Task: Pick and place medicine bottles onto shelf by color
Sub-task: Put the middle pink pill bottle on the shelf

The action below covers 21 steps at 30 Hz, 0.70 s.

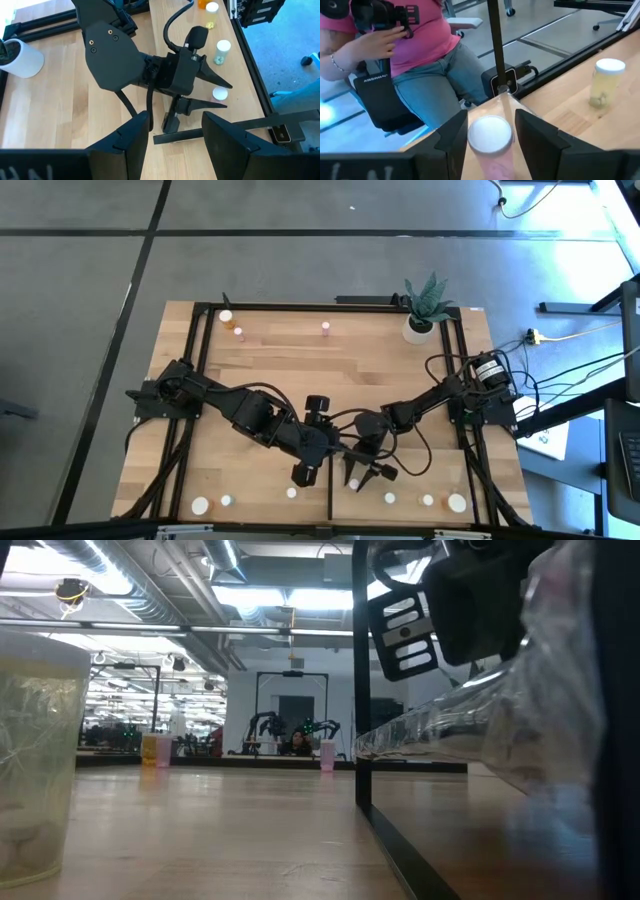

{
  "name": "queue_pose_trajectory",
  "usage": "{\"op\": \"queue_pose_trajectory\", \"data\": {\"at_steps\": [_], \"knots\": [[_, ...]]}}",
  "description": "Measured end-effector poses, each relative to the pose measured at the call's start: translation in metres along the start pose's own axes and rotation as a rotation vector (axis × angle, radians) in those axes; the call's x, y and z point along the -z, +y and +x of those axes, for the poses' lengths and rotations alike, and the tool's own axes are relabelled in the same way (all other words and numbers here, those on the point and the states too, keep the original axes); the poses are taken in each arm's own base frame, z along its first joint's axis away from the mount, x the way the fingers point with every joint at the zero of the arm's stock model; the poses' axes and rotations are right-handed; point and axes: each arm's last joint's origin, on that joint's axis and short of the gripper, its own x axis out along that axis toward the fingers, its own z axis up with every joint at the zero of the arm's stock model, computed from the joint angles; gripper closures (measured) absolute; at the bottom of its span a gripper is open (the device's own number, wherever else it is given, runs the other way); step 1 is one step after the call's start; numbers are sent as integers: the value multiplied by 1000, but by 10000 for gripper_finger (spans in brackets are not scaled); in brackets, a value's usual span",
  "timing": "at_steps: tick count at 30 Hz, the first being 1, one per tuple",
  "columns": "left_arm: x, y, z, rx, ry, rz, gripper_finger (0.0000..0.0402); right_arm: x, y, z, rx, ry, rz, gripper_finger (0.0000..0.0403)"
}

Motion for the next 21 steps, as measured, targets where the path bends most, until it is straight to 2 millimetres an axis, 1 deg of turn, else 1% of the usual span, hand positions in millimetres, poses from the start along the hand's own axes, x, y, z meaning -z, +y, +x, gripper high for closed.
{"op": "queue_pose_trajectory", "data": {"at_steps": [4, 9, 17, 21], "knots": [[0, 0, 0, 0, 0, 0, 225, -2, 0, 0, -1, -18, 7, 236], [0, 0, 0, 0, 0, 0, 225, -6, -1, -3, -64, -48, -13, 236], [0, 0, 0, 0, 0, 0, 225, -25, -3, -24, -65, -77, -35, 236], [0, 0, 0, -1, 5, 1, 225, -28, -1, -33, -47, -35, -38, 236]]}}
